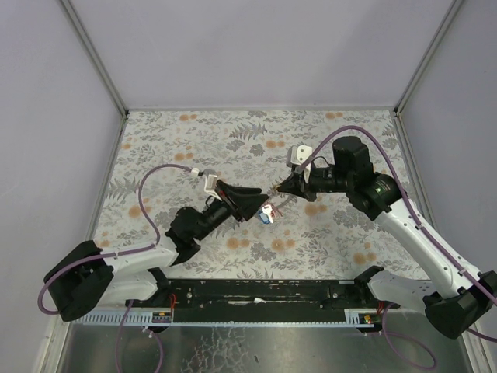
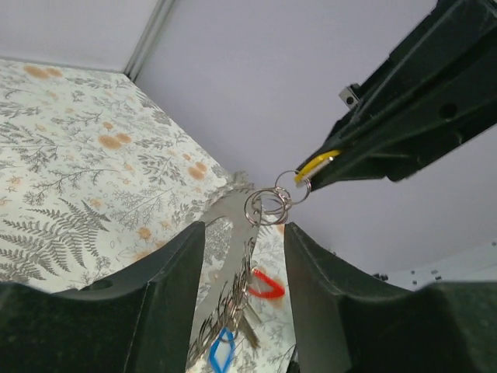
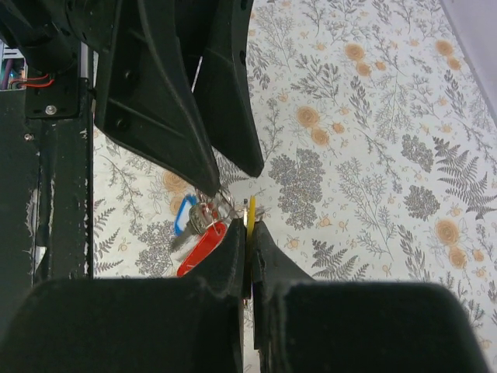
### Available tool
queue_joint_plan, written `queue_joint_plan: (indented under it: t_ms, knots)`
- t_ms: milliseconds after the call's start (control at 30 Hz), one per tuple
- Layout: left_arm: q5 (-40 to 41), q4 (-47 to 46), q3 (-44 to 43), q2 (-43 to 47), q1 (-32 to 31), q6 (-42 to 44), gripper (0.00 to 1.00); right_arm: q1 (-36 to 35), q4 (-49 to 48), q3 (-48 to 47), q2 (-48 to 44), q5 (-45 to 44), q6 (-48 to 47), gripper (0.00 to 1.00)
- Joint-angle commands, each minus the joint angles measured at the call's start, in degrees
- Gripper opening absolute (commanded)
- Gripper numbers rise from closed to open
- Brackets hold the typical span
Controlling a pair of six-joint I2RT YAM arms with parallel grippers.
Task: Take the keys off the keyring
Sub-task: Remove the key from the keyring.
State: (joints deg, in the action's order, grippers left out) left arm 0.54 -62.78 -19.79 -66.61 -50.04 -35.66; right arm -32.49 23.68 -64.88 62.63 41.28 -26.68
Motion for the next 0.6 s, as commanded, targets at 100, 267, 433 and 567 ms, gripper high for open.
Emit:
queue_joint_plan:
  t_ms: [100,267,433,567]
  knots:
    - [-23.93,8.8,-3.95,4.63,6.26,16.21,0.45,0.88,-0.06,-2.05,-0.99,1.07,-0.53,0.0]
    - [-36.54,27.86,-14.28,4.19,10.35,29.08,0.43,1.24,1.97,-2.8,-1.18,2.31,-2.75,0.0]
    - [-41.95,35.66,-22.05,-0.02,12.32,34.89,0.39,1.35,2.68,-3.38,-1.15,3.7,-3.68,0.0]
    - [-47.49,35.57,-24.23,-2.25,13.74,35.0,0.36,1.54,2.73,-3.78,-1.15,4.07,-3.95,0.0]
